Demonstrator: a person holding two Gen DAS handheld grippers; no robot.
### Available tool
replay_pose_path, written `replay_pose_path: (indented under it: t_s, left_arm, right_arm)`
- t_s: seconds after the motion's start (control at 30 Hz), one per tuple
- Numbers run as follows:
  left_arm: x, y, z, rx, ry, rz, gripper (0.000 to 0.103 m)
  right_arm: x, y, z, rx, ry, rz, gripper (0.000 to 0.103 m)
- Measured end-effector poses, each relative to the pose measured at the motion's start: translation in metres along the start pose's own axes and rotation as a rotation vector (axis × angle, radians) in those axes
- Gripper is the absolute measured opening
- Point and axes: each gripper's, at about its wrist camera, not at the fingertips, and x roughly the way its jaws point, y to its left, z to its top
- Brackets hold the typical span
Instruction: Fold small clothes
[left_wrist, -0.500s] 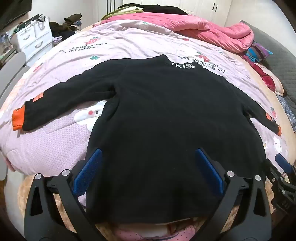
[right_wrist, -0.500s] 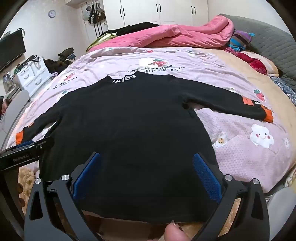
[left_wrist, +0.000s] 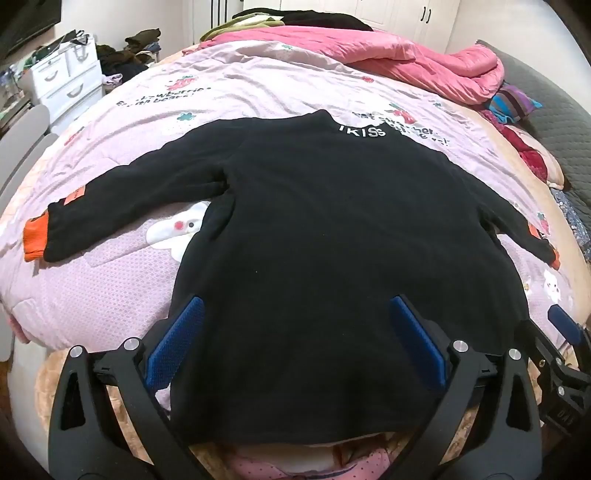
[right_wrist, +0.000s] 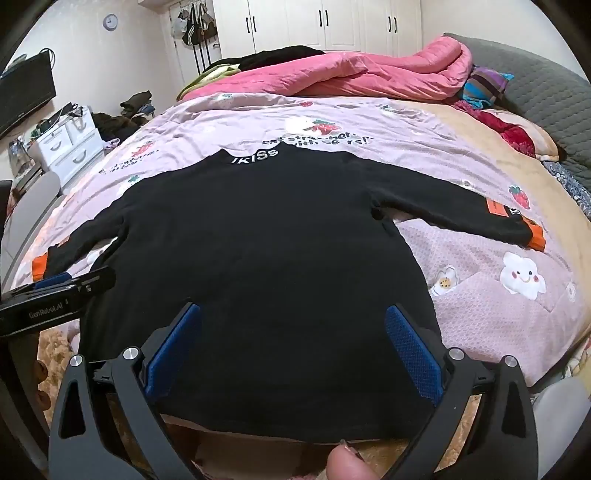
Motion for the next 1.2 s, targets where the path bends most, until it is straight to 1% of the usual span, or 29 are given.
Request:
replay_pose_path:
  t_s: [1.2]
  left_arm:
    - [-0.0028, 0.0009, 0.0003, 0.002, 0.004, -0.006, 0.094]
  right_arm:
    - [-0.0052, 0.0045, 0.0021, -0.026, -0.016, -0.015, 0.099]
